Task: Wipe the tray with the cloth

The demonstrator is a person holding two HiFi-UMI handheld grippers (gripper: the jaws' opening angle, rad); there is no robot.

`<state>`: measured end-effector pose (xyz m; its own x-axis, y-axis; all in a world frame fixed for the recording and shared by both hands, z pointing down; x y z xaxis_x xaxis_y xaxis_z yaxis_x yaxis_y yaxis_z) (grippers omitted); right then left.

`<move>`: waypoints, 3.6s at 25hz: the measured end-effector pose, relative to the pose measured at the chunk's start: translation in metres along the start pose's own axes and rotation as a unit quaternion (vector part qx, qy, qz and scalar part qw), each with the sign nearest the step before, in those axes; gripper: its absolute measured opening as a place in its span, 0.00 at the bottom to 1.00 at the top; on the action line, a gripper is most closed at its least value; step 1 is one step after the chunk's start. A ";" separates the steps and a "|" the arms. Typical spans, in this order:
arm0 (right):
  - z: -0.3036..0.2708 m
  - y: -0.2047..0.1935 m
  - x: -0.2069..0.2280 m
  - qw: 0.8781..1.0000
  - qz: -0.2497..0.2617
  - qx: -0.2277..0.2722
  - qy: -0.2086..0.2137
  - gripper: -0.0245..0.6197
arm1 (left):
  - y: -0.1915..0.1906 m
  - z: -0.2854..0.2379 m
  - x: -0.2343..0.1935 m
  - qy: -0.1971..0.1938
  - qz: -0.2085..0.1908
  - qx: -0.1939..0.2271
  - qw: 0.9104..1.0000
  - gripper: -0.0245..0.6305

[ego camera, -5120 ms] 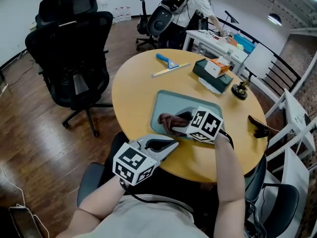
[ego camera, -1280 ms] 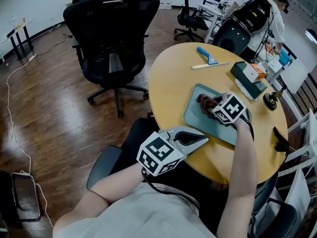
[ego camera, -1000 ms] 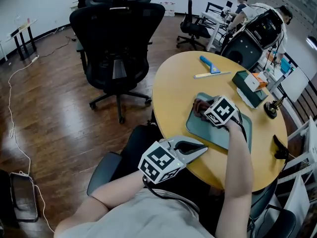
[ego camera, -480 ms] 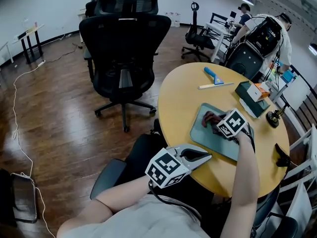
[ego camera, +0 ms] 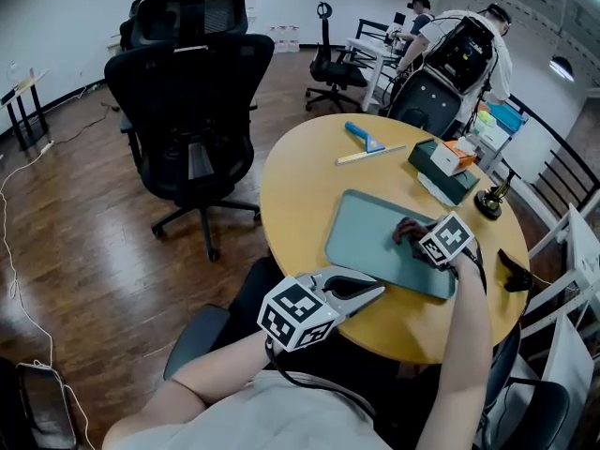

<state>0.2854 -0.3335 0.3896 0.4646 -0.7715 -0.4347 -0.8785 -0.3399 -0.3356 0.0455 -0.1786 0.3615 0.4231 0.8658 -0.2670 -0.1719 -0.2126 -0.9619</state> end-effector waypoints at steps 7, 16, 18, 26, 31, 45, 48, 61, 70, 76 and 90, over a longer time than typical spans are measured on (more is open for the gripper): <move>0.009 -0.044 0.016 0.998 -0.043 -0.023 -0.030 0.28 | 0.000 -0.010 0.003 -0.019 0.003 -0.008 1.000 0.04; 0.011 -0.068 0.029 0.993 -0.085 -0.042 -0.068 0.28 | 0.002 -0.007 0.001 -0.020 0.007 -0.007 1.000 0.04; 0.011 -0.072 0.031 0.992 -0.090 -0.047 -0.074 0.28 | 0.002 -0.007 0.002 -0.020 0.006 -0.006 1.000 0.04; 0.001 -0.047 0.032 0.995 -0.068 -0.030 -0.064 0.28 | 0.001 -0.003 -0.002 -0.006 0.008 -0.001 1.000 0.04; -0.010 -0.010 0.026 0.998 -0.033 -0.009 -0.049 0.28 | 0.001 0.006 -0.005 0.011 0.007 0.003 1.000 0.04; -0.039 0.091 0.008 0.998 0.044 0.029 -0.017 0.28 | 0.001 0.022 -0.009 0.049 0.005 0.018 0.999 0.04; -0.045 0.109 0.004 0.998 0.057 0.034 -0.014 0.28 | -0.001 0.023 -0.010 0.053 0.008 0.019 0.998 0.04; -0.056 0.158 -0.015 0.993 0.099 0.057 -0.002 0.28 | -0.003 0.025 -0.011 0.054 0.009 0.016 0.998 0.04; -0.053 0.125 -0.004 0.996 0.042 0.073 0.017 0.29 | -0.005 0.027 -0.008 0.054 0.013 0.019 0.998 0.04; -0.044 0.083 0.013 0.999 0.007 0.052 -0.001 0.29 | -0.003 0.022 -0.004 0.043 0.009 0.017 0.999 0.04; -0.021 -0.019 0.046 0.994 -0.094 0.013 -0.054 0.29 | 0.000 0.006 -0.001 0.010 0.018 0.011 1.000 0.04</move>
<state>0.3211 -0.3738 0.3940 0.6314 -0.6322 -0.4491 -0.7720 -0.4578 -0.4410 0.0395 -0.1763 0.3620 0.4342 0.8484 -0.3028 -0.2066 -0.2334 -0.9502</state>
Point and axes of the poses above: the fingertips, and each gripper's own axes: z backward along the fingers, x to its right, y out of its top, the point moved 8 cm from there along z, backward along the fingers, and after that the axes turned 10 degrees about z, right-handed, at the moved point
